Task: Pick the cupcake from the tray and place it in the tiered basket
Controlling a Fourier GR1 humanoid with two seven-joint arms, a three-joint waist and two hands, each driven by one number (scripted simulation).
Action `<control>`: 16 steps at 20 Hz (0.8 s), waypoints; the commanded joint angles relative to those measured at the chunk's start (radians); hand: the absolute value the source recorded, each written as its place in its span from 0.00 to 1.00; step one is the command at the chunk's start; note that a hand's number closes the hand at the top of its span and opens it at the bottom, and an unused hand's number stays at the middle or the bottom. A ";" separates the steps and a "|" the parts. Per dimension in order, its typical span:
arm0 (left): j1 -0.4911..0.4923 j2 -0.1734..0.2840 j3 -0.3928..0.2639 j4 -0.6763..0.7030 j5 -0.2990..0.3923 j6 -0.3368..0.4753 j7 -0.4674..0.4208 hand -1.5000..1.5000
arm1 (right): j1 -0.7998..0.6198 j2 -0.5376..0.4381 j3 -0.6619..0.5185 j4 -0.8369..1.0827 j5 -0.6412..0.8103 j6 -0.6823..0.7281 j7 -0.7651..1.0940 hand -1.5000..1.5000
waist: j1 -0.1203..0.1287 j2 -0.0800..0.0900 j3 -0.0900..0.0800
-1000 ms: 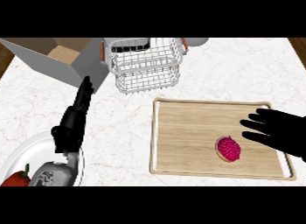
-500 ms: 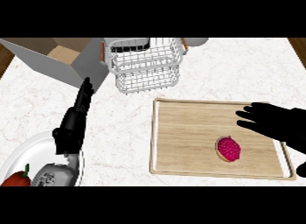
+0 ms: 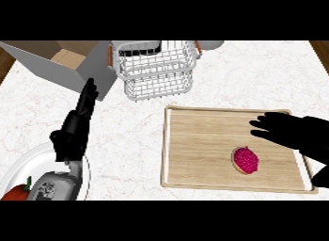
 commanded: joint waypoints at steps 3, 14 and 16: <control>0.039 -0.004 0.012 -0.019 0.003 -0.024 -0.027 0.50 | 0.034 0.062 0.062 -0.002 0.051 0.015 -0.014 0.00 | 0.000 -0.001 0.000; 0.037 -0.058 0.000 0.036 -0.045 -0.009 -0.050 0.50 | -0.064 0.147 0.120 0.071 0.098 0.056 0.056 0.00 | 0.003 0.001 0.000; -0.013 -0.033 0.040 0.043 -0.032 -0.032 -0.028 0.50 | -0.020 0.106 0.097 0.045 0.094 0.070 0.004 0.00 | -0.002 0.000 0.000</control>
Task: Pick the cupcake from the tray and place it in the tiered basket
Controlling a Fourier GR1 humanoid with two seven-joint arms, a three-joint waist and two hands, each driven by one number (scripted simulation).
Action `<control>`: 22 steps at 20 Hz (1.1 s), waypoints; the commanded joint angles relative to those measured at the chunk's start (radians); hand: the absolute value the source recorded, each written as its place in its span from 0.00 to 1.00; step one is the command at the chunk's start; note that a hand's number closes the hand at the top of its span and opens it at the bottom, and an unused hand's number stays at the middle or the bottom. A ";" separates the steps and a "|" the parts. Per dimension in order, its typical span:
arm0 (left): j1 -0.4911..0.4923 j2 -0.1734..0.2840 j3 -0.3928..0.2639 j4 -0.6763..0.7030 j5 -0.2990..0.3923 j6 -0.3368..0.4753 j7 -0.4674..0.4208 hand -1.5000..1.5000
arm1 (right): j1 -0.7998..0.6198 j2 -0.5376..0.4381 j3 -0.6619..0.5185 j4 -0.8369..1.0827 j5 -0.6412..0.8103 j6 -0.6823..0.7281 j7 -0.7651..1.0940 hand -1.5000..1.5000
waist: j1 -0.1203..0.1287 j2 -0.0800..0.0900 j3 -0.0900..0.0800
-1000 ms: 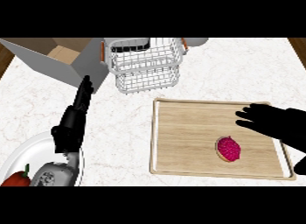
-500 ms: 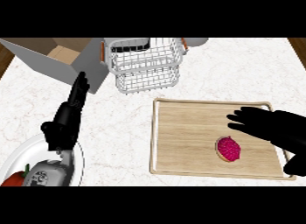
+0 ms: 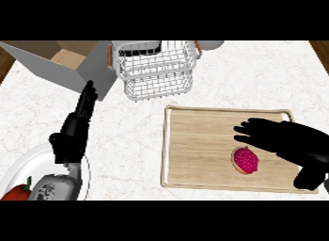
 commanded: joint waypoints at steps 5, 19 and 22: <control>-0.046 0.018 0.063 0.055 0.012 -0.038 -0.030 0.50 | -0.023 0.041 -0.001 0.045 0.045 0.053 -0.043 0.00 | -0.003 0.000 0.000; 0.014 -0.059 0.001 -0.006 -0.061 0.002 -0.018 0.50 | -0.017 0.159 0.039 0.151 0.147 -0.013 -0.058 0.00 | 0.001 0.000 0.000; 0.012 -0.065 -0.001 -0.006 -0.082 0.015 -0.003 0.50 | 0.050 0.124 -0.001 0.102 0.123 -0.021 -0.095 0.00 | -0.003 -0.001 0.000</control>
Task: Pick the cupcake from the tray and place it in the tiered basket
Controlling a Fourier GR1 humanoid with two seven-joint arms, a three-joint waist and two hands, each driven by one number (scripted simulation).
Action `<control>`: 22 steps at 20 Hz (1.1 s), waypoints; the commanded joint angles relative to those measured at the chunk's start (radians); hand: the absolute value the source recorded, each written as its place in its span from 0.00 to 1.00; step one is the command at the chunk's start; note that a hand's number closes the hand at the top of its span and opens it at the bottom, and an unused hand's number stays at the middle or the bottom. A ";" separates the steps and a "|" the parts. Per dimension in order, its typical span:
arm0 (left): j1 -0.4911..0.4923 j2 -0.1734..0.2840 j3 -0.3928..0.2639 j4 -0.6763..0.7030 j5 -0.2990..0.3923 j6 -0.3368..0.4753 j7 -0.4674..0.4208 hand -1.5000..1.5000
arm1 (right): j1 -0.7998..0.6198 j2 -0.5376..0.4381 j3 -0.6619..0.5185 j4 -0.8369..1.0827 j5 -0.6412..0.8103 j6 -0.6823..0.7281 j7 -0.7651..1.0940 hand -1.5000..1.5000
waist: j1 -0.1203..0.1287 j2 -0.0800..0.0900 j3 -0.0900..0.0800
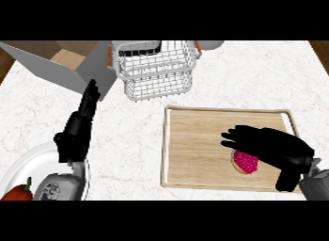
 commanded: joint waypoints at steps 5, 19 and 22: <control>0.034 -0.014 0.008 0.019 -0.004 -0.007 -0.051 0.50 | 0.030 0.057 -0.022 0.025 0.011 0.007 -0.038 0.00 | -0.001 0.000 0.000; -0.010 0.003 0.032 -0.002 -0.001 -0.031 0.012 0.50 | -0.011 0.262 0.011 0.096 0.188 -0.259 0.117 1.00 | 0.002 -0.001 -0.001; -0.004 -0.010 0.009 0.002 -0.016 -0.022 0.006 0.50 | -0.017 0.397 0.068 0.119 0.349 -0.196 0.454 1.00 | 0.010 -0.006 -0.008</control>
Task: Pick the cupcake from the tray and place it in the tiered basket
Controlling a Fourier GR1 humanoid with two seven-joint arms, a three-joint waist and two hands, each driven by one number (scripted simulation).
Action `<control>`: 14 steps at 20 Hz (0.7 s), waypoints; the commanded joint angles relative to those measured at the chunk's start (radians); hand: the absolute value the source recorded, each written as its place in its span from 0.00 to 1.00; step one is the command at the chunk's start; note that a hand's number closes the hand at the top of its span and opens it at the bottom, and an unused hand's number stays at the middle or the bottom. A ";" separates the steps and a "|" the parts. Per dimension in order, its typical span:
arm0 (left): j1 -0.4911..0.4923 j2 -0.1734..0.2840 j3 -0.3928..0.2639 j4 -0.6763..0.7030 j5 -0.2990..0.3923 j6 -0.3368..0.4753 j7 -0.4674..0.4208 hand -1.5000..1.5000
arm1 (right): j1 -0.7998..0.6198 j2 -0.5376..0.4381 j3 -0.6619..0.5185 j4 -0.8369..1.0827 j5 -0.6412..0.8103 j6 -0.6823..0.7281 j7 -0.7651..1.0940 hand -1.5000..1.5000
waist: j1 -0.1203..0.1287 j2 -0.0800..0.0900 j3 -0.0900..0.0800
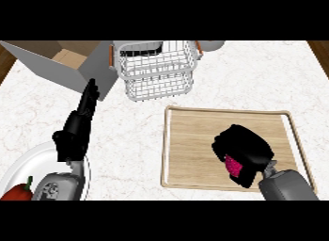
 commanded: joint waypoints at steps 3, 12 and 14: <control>0.021 -0.014 -0.023 0.003 -0.013 0.006 -0.011 0.50 | -0.014 0.212 0.051 0.033 0.216 0.103 0.488 1.00 | 0.008 -0.004 -0.003; -0.017 -0.008 -0.021 0.033 0.001 -0.022 -0.015 0.50 | -0.198 0.244 0.248 -0.088 0.157 0.176 1.117 1.00 | 0.051 0.004 0.006; 0.006 -0.006 -0.028 -0.003 0.006 -0.028 0.002 0.50 | -0.225 0.245 0.308 -0.119 0.122 0.170 1.264 1.00 | 0.065 -0.002 0.007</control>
